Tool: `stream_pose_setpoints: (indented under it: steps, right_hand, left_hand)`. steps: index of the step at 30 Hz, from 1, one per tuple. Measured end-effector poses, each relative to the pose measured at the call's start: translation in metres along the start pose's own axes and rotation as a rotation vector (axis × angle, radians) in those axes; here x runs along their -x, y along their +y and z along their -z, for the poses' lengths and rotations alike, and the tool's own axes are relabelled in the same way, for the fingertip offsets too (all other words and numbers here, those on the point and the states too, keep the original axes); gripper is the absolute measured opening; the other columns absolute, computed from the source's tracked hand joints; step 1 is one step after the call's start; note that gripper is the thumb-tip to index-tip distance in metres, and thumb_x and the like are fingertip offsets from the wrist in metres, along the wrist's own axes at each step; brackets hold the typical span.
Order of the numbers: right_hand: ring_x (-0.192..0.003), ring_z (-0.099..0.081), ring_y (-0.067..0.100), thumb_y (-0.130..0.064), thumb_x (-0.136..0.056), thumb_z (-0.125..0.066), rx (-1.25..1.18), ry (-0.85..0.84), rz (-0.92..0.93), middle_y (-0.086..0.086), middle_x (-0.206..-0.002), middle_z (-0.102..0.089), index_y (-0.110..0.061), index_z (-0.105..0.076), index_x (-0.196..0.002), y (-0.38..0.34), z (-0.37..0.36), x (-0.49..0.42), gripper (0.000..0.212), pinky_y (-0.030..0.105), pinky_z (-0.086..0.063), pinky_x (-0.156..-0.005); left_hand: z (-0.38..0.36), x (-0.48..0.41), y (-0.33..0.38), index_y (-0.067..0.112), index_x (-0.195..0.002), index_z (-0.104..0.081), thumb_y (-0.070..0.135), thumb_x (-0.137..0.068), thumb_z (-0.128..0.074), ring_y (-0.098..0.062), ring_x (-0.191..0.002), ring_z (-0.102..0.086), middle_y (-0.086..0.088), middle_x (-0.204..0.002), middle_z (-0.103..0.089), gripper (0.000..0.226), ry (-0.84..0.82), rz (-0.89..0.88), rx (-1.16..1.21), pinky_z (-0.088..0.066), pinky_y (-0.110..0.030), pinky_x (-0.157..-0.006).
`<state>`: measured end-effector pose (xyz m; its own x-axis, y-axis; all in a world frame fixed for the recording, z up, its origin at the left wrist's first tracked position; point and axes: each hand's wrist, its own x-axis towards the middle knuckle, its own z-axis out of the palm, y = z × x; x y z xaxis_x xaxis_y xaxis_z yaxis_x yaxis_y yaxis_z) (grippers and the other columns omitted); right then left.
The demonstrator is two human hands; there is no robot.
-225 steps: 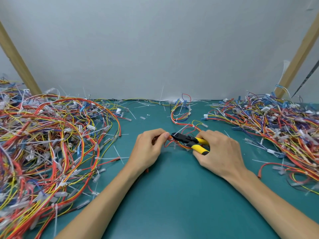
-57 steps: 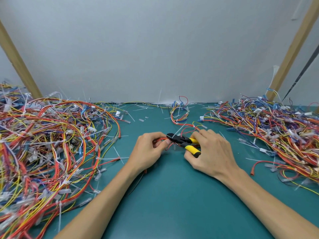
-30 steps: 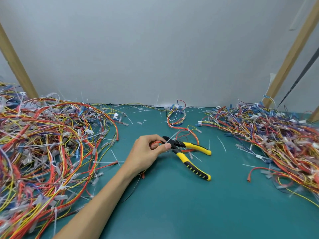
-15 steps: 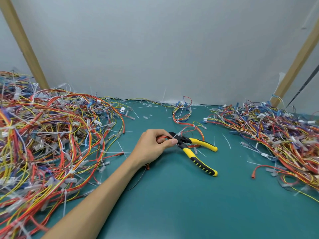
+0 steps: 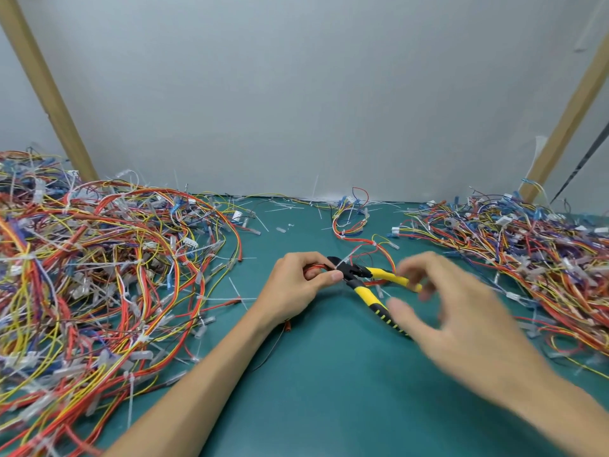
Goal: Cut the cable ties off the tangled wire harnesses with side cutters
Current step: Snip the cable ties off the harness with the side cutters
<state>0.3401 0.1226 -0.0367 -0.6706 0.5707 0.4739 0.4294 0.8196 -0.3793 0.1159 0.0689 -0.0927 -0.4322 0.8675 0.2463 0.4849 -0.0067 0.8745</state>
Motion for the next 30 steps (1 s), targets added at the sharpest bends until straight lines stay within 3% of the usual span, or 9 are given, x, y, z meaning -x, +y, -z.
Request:
stream_pose_setpoints:
  steps: [2,4,7,10,14,20,25,30]
  right_hand:
    - [-0.110,-0.043,0.006,-0.073,-0.075,-0.043,0.159,-0.158,-0.091,-0.023,-0.124,-0.038,-0.047,-0.030,-0.133,0.009,-0.020,-0.015,0.065,0.030,-0.042,-0.088]
    - [-0.120,-0.040,0.016,-0.076,-0.074,-0.041,0.305,-0.275,-0.122,-0.013,-0.133,-0.037,-0.041,-0.023,-0.143,0.017,-0.040,-0.030,0.080,0.036,-0.035,-0.097]
    - [-0.112,-0.043,0.019,-0.073,-0.075,-0.041,0.357,-0.290,-0.125,-0.010,-0.121,-0.050,-0.039,-0.038,-0.132,0.025,-0.060,-0.038,0.067,0.035,-0.035,-0.093]
    - [-0.097,-0.049,0.019,-0.065,-0.075,-0.048,0.342,-0.139,-0.106,-0.011,-0.100,-0.053,-0.036,-0.051,-0.112,0.029,-0.068,-0.038,0.047,0.033,-0.039,-0.080]
    - [-0.081,-0.055,0.021,-0.062,-0.076,-0.062,0.385,0.047,0.008,-0.008,-0.084,-0.057,-0.030,-0.062,-0.098,0.039,-0.071,-0.032,0.039,0.033,-0.044,-0.066]
    - [-0.080,-0.054,0.017,-0.057,-0.075,-0.069,0.320,0.114,0.049,-0.012,-0.082,-0.056,-0.033,-0.064,-0.097,0.046,-0.070,-0.031,0.033,0.027,-0.040,-0.055]
    - [-0.086,-0.054,0.019,-0.057,-0.078,-0.066,0.262,0.085,0.029,-0.009,-0.092,-0.058,-0.031,-0.064,-0.110,0.047,-0.073,-0.029,0.041,0.031,-0.046,-0.066]
    - [-0.086,-0.053,0.017,-0.058,-0.075,-0.061,0.259,0.061,-0.021,-0.013,-0.088,-0.054,-0.035,-0.061,-0.103,0.047,-0.072,-0.027,0.035,0.028,-0.043,-0.064]
  left_hand:
    - [0.000,0.000,-0.001,0.026,-0.077,-0.069,0.031,-0.084,-0.074,-0.007,-0.054,-0.033,0.006,-0.055,-0.038,0.010,0.003,-0.010,-0.004,-0.028,-0.016,-0.051]
    - [0.000,-0.001,-0.002,0.027,-0.076,-0.069,0.031,-0.084,-0.075,-0.005,-0.052,-0.032,0.010,-0.051,-0.036,0.010,0.010,-0.016,-0.005,-0.027,-0.014,-0.051]
    - [-0.001,-0.003,-0.005,0.028,-0.075,-0.069,0.031,-0.083,-0.075,-0.004,-0.051,-0.033,0.012,-0.048,-0.037,0.011,0.036,-0.024,-0.012,-0.028,-0.013,-0.051]
    - [0.000,-0.004,-0.008,0.028,-0.078,-0.070,0.029,-0.083,-0.076,-0.006,-0.055,-0.034,0.012,-0.052,-0.040,0.008,0.045,-0.033,0.026,-0.029,-0.019,-0.056]
    - [0.003,-0.005,-0.009,0.021,-0.089,-0.073,0.027,-0.084,-0.076,-0.014,-0.064,-0.033,-0.003,-0.066,-0.038,0.008,-0.023,-0.029,0.048,-0.027,-0.029,-0.064]
    - [0.006,-0.003,-0.009,0.023,-0.090,-0.074,0.026,-0.083,-0.076,-0.009,-0.058,-0.032,0.013,-0.057,-0.035,0.009,-0.046,-0.011,0.026,-0.026,-0.021,-0.055]
    - [0.011,-0.004,-0.011,0.024,-0.087,-0.072,0.023,-0.087,-0.071,-0.008,-0.059,-0.036,0.010,-0.063,-0.040,0.001,-0.049,-0.022,-0.013,-0.030,-0.021,-0.056]
    - [0.009,-0.005,-0.012,0.022,-0.088,-0.070,0.020,-0.088,-0.069,-0.010,-0.057,-0.041,0.010,-0.062,-0.046,0.003,-0.016,0.014,0.032,-0.034,-0.022,-0.057]
